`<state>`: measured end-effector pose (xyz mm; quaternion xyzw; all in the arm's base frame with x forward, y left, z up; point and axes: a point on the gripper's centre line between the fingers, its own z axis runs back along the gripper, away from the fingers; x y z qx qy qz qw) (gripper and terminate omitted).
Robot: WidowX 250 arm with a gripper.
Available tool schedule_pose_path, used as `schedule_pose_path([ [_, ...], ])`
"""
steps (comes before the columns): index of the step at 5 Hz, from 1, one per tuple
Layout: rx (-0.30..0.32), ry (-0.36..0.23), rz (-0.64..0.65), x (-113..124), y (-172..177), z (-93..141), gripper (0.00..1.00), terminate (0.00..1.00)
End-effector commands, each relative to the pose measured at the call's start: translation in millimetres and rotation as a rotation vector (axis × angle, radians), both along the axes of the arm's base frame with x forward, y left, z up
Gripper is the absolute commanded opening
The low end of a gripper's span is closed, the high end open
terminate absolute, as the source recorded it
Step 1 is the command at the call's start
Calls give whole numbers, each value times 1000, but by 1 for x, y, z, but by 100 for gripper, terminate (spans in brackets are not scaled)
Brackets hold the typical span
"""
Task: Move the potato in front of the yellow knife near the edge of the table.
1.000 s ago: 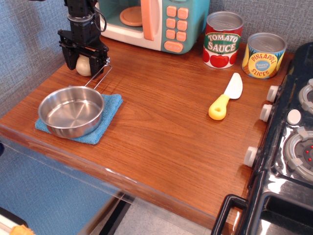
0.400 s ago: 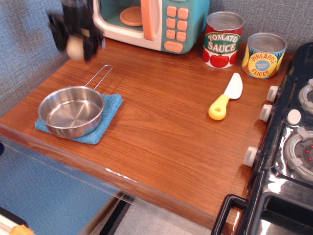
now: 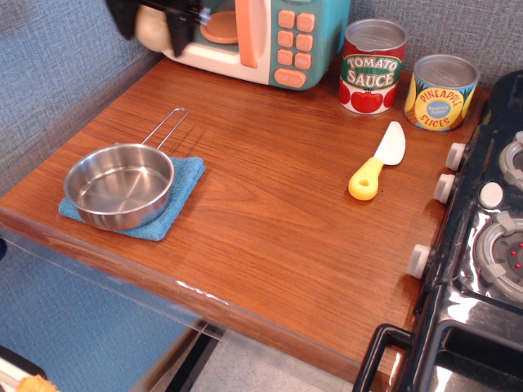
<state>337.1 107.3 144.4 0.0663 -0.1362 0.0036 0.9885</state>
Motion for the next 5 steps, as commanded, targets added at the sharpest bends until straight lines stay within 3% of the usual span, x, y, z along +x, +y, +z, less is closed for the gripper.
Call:
schedule_pose_path([
  [1, -142, 42, -97, -62, -87, -7, 0, 0],
  [2, -155, 122, -119, -77, -124, -41, 0, 0],
  [3, -110, 172, -142, -81, -140, -72, 0, 0],
  [5, -94, 199, -130, -88, -149, -113, 0, 0],
])
